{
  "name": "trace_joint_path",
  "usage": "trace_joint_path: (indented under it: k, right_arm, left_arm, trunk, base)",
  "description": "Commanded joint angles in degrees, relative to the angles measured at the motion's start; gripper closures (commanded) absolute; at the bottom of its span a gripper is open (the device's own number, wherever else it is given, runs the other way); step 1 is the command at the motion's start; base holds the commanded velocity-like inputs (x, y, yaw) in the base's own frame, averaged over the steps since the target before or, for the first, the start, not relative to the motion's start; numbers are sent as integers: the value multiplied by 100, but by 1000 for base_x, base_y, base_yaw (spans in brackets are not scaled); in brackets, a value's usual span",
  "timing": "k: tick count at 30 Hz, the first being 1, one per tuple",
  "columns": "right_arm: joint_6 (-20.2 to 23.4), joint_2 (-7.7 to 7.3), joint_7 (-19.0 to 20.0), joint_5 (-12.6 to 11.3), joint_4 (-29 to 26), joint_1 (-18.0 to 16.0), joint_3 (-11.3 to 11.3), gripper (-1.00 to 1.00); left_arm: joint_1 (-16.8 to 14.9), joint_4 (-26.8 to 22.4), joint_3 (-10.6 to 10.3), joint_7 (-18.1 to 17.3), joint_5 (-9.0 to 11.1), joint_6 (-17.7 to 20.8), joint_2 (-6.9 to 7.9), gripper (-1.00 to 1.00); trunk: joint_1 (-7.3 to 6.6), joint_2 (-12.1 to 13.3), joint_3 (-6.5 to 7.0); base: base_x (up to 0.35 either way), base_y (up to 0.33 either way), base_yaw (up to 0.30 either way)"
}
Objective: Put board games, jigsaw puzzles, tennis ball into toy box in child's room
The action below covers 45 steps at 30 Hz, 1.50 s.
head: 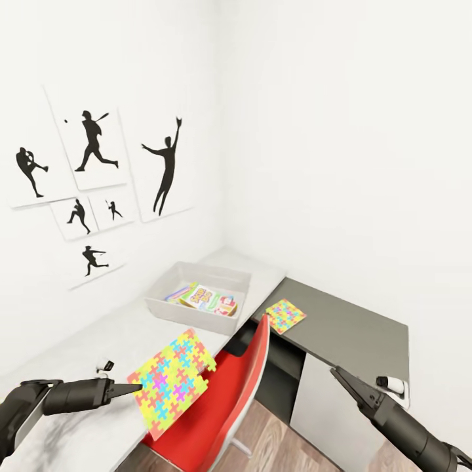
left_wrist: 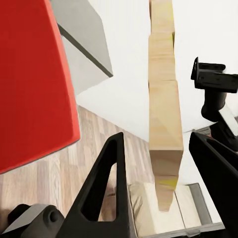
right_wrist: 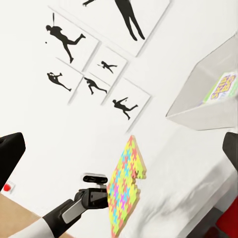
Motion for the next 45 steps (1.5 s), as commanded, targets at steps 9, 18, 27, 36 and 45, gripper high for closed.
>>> trace_joint_path:
  k: [9, 18, 27, 36, 45]
  right_arm:
    - [530, -118, -26, -16, -77, -6, -99, -100]
    - [1834, -331, -169, -26, -81, 129, -1851, -100]
    - [2035, -302, -21, -15, -81, 181, -2023, -100]
    - [1972, -301, -46, -7, -81, 175, -1770, -100]
    - [1892, -301, -39, -8, -81, 174, -1734, -100]
  left_arm:
    - [-8, 1, -33, -12, 34, 67, 26, 100]
    - [-8, 1, 62, -12, 36, 63, 20, 100]
    - [-8, 1, 114, -12, 28, 68, 26, 100]
    - [-8, 1, 116, -12, 34, 59, 27, 100]
    - [-8, 1, 116, -12, 36, 59, 28, 100]
  trunk:
    - [6, -12, -11]
    - [6, -12, -11]
    - [6, -12, -11]
    - [6, -12, -11]
    - [6, -12, -11]
  base:
    - [81, -271, 1]
    - [4, -29, 0]
    - [8, -60, 0]
    - [166, -191, 184]
    - [257, -199, 284]
